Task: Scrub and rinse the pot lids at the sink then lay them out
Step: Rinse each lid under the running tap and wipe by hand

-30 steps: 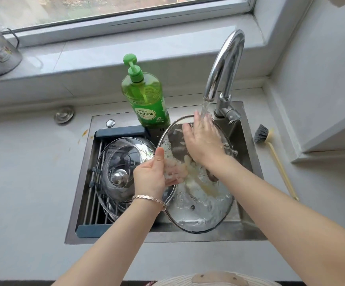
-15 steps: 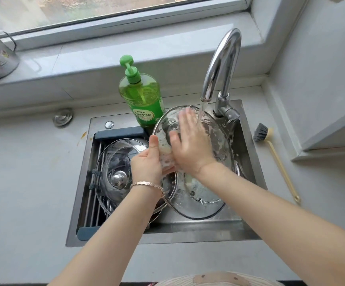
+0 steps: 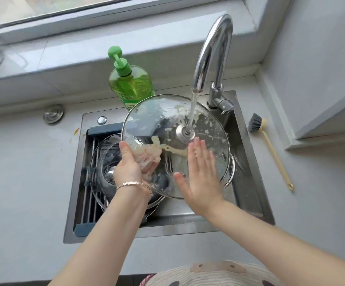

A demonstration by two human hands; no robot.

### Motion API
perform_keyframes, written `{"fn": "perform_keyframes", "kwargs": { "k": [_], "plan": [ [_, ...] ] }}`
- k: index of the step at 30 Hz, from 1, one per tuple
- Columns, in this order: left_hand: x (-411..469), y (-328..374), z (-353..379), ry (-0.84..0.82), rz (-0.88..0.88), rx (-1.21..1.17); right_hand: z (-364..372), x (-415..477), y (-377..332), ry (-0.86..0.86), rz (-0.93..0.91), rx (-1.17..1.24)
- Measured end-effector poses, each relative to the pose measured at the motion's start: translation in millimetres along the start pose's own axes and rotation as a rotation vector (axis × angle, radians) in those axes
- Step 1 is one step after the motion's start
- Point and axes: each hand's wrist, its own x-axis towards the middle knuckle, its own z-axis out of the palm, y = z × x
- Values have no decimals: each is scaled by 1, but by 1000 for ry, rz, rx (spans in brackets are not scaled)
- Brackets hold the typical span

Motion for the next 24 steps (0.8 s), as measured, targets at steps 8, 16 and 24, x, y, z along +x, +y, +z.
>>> {"fn": "perform_keyframes", "kwargs": {
  "k": [8, 16, 24],
  "plan": [
    [2, 1, -14, -84, -17, -51, -14, 32, 33, -64, 397, 233],
    [9, 4, -29, -191, -7, 30, -35, 78, 64, -84, 427, 420],
    [21, -7, -21, -330, 8, 343, -41, 67, 102, -88, 958, 908]
  ]
}}
